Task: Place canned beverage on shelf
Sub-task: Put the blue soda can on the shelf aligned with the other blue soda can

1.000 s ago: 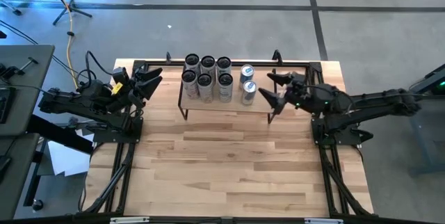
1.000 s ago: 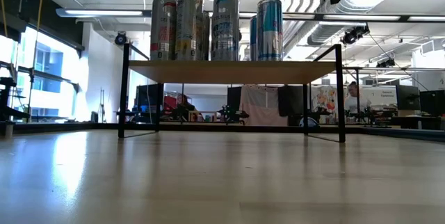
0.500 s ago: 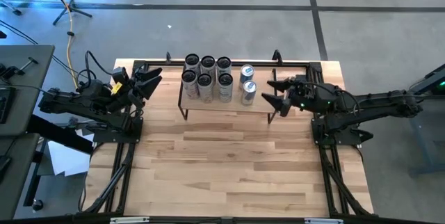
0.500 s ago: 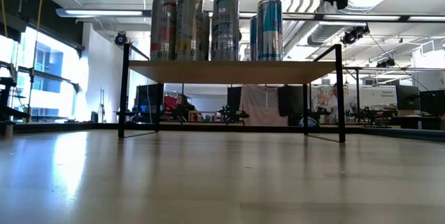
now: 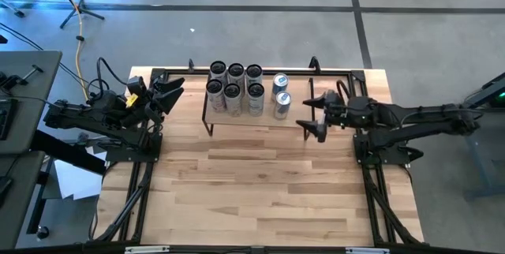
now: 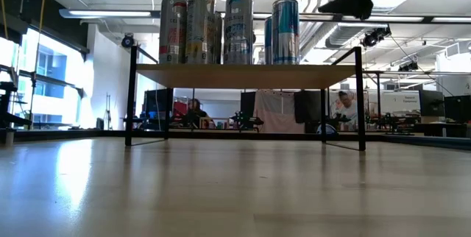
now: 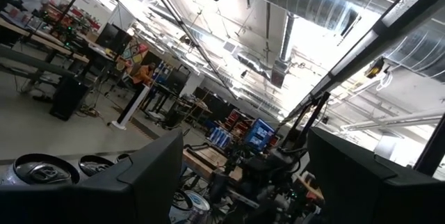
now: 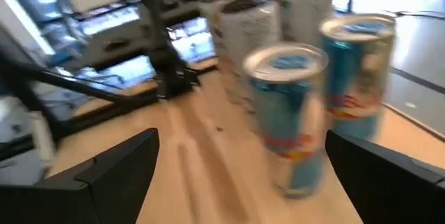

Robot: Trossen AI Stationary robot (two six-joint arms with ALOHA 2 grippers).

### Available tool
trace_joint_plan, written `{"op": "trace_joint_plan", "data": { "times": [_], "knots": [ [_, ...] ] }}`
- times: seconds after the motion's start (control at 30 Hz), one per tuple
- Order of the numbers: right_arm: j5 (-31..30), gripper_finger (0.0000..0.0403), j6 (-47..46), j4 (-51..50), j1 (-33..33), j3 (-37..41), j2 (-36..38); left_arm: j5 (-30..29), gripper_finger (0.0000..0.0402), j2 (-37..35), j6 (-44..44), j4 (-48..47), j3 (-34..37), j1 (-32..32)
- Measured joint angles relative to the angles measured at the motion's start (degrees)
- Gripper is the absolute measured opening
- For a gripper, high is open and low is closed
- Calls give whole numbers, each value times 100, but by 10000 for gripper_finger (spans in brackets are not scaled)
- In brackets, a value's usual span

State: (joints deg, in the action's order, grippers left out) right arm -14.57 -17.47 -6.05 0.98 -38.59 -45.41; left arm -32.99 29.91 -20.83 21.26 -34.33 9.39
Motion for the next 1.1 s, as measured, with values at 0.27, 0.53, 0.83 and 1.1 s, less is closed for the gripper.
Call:
{"op": "trace_joint_plan", "data": {
  "times": [0.27, 0.53, 0.83, 1.1],
  "knots": [
    [-88, 329, 214, -278, -535, 0, -229, 2, 275, 0, -4, 1, 0, 0],
    [-535, 46, 475, -67, -814, 0, -630, 2, 275, 0, -4, 2, 0, 0],
    [-705, 4, 476, 478, -814, 0, -884, 2, 275, 0, -1, 1, 0, 0],
    [-647, 2, 273, 774, -808, 0, -1197, 4, 275, 0, -1, 0, 0, 0]
  ]
}}
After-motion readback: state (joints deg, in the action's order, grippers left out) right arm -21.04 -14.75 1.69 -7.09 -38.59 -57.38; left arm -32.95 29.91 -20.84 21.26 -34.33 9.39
